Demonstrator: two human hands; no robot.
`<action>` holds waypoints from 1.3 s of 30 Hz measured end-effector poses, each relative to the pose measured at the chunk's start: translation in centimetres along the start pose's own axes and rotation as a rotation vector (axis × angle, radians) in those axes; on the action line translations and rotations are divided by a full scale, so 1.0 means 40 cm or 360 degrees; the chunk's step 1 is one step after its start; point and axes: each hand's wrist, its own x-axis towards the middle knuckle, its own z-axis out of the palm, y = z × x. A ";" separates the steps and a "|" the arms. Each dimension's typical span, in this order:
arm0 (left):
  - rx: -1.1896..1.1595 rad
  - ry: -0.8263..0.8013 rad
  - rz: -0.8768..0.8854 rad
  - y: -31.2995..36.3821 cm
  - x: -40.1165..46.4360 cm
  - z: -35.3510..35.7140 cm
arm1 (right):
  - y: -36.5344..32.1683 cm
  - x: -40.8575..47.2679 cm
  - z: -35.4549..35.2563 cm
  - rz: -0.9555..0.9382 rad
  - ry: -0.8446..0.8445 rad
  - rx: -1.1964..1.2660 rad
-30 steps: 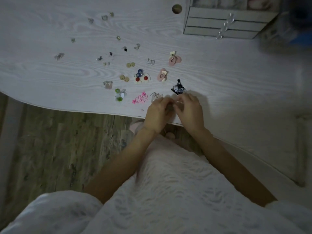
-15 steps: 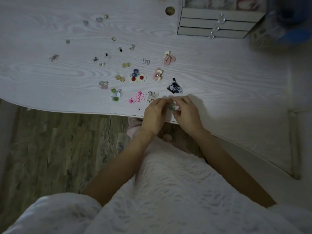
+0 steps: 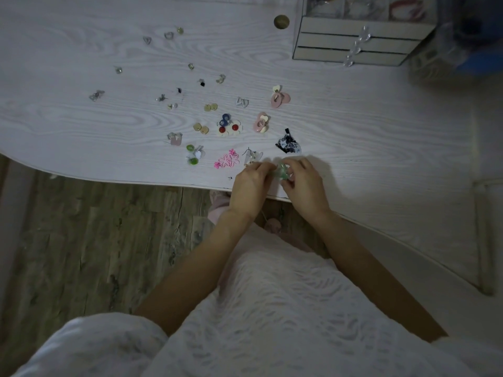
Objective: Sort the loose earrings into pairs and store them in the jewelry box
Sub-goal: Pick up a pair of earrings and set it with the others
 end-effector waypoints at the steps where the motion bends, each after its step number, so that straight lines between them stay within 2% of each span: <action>1: -0.0012 -0.0001 0.0000 0.001 0.002 0.003 | -0.001 0.000 0.000 0.0001 0.0000 -0.0002; 5: -0.0051 -0.0016 0.0022 0.007 0.001 0.012 | -0.001 -0.001 -0.004 -0.0014 0.0013 -0.0018; 9: -0.0230 -0.0048 -0.0080 0.009 -0.009 -0.009 | -0.003 -0.004 -0.018 -0.0012 -0.0003 -0.0065; 14: -0.0319 -0.0061 -0.0089 0.004 -0.029 -0.129 | -0.049 -0.007 -0.070 -0.0195 0.0067 -0.0215; 21: -0.0209 0.0248 -0.0239 -0.167 0.014 -0.367 | -0.243 0.154 -0.069 -0.0559 0.0025 -0.0158; 26: -0.0324 0.0390 -0.0577 -0.354 0.110 -0.480 | -0.369 0.342 0.014 -0.0692 -0.0045 -0.0230; 32: 0.0164 0.0425 -0.0843 -0.556 0.192 -0.530 | -0.427 0.580 0.109 -0.0432 -0.0050 -0.0311; 36: 0.0068 0.0503 -0.1042 -0.617 0.198 -0.538 | -0.438 0.642 0.140 -0.0251 -0.0074 -0.0289; 39: -0.0066 0.0471 -0.1038 -0.635 0.202 -0.530 | -0.441 0.654 0.165 -0.0248 -0.0112 -0.0270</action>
